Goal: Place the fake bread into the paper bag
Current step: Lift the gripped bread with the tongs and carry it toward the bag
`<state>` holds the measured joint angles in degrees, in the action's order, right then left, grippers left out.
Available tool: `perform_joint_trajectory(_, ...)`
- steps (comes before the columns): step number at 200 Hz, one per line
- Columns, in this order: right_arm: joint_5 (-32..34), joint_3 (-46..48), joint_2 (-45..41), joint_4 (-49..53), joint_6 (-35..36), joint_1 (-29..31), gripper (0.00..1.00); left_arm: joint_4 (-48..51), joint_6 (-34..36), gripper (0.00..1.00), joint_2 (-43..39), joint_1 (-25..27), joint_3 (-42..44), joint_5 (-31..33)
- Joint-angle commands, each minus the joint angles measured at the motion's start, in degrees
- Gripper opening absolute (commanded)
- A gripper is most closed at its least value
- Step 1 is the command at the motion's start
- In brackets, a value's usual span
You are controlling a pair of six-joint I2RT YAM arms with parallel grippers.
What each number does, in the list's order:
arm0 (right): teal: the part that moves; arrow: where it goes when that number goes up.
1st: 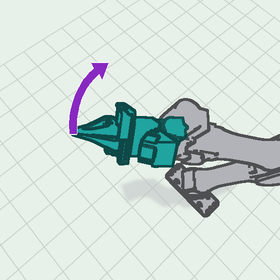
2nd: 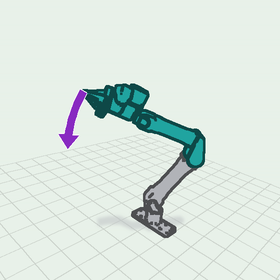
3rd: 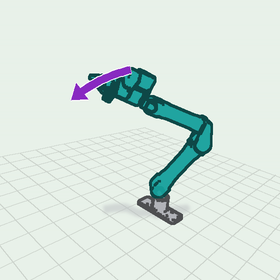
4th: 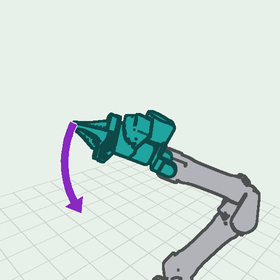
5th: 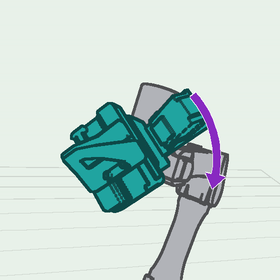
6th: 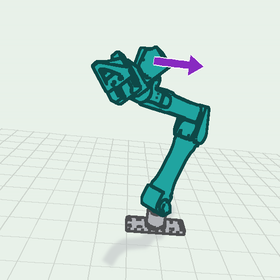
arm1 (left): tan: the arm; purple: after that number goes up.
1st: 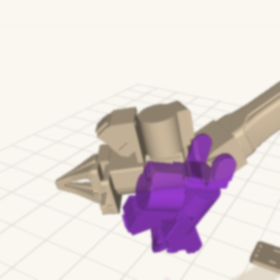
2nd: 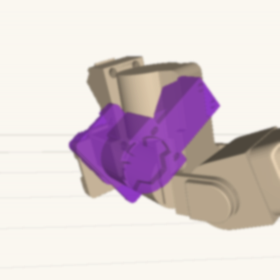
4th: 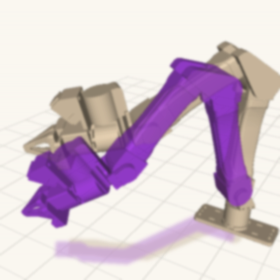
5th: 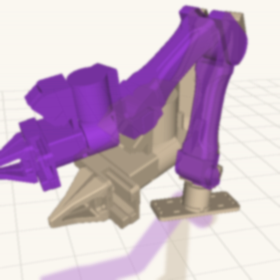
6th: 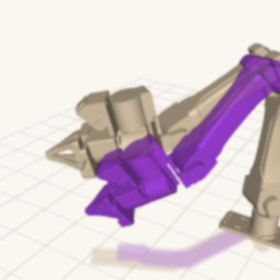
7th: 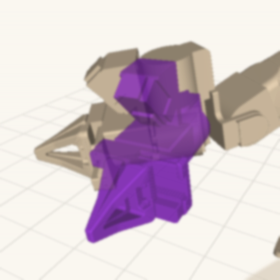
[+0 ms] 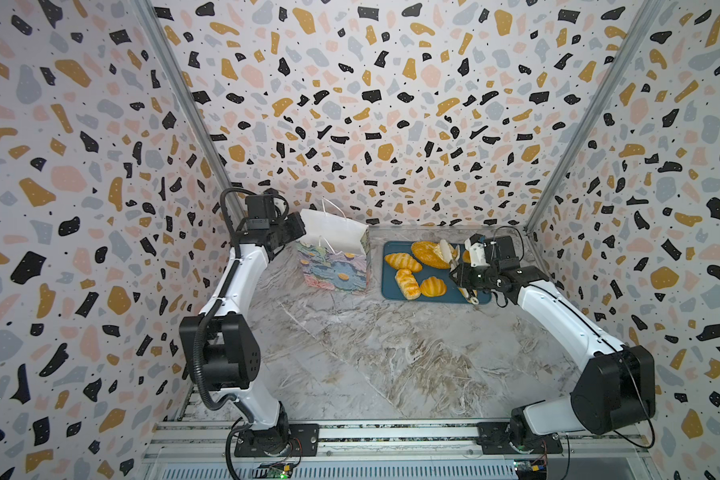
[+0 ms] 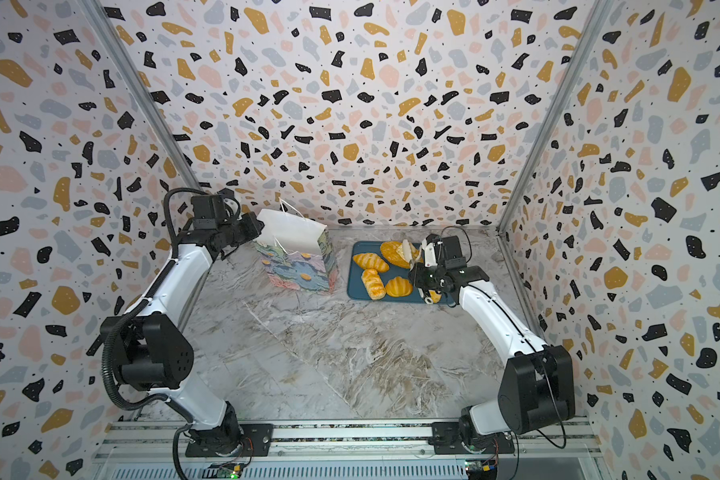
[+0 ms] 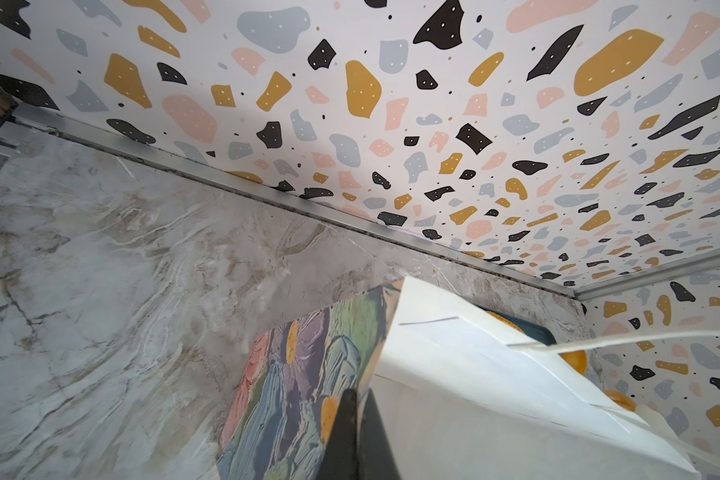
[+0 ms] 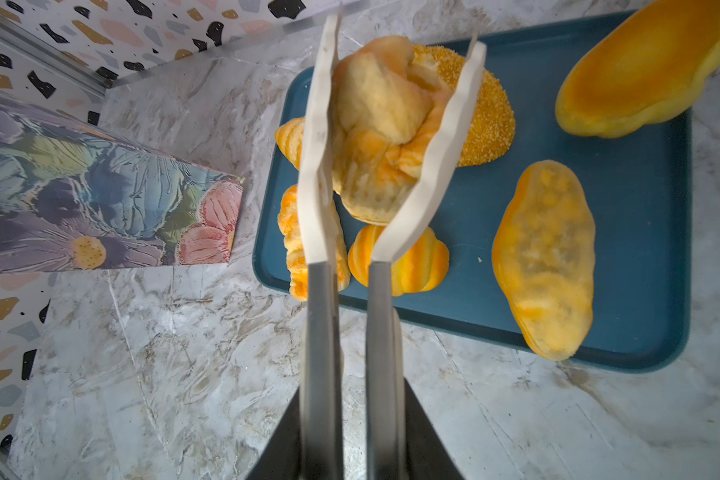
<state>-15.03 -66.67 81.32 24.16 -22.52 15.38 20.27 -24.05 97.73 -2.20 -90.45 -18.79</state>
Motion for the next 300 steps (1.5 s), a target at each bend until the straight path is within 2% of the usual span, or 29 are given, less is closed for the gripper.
perform_joint_trajectory(1,-0.7,-0.9,-4.5,-3.9,-1.1,0.1,0.30,-1.7,-0.8,0.00,0.1,-0.3,0.0,-1.4)
perform_joint_trajectory(15,-0.5,-1.1,-5.1,-4.3,-1.4,0.2,0.27,-2.0,-0.9,0.00,-0.1,-0.3,0.2,-1.6)
perform_joint_trajectory(205,1.5,-9.4,-6.0,-5.7,-3.2,9.6,0.26,-2.5,-1.1,0.00,0.2,-0.3,0.5,-1.8)
perform_joint_trajectory(300,5.3,-13.6,-5.5,-8.0,-3.8,16.4,0.25,-3.2,-1.3,0.00,0.2,-0.3,0.8,-2.8)
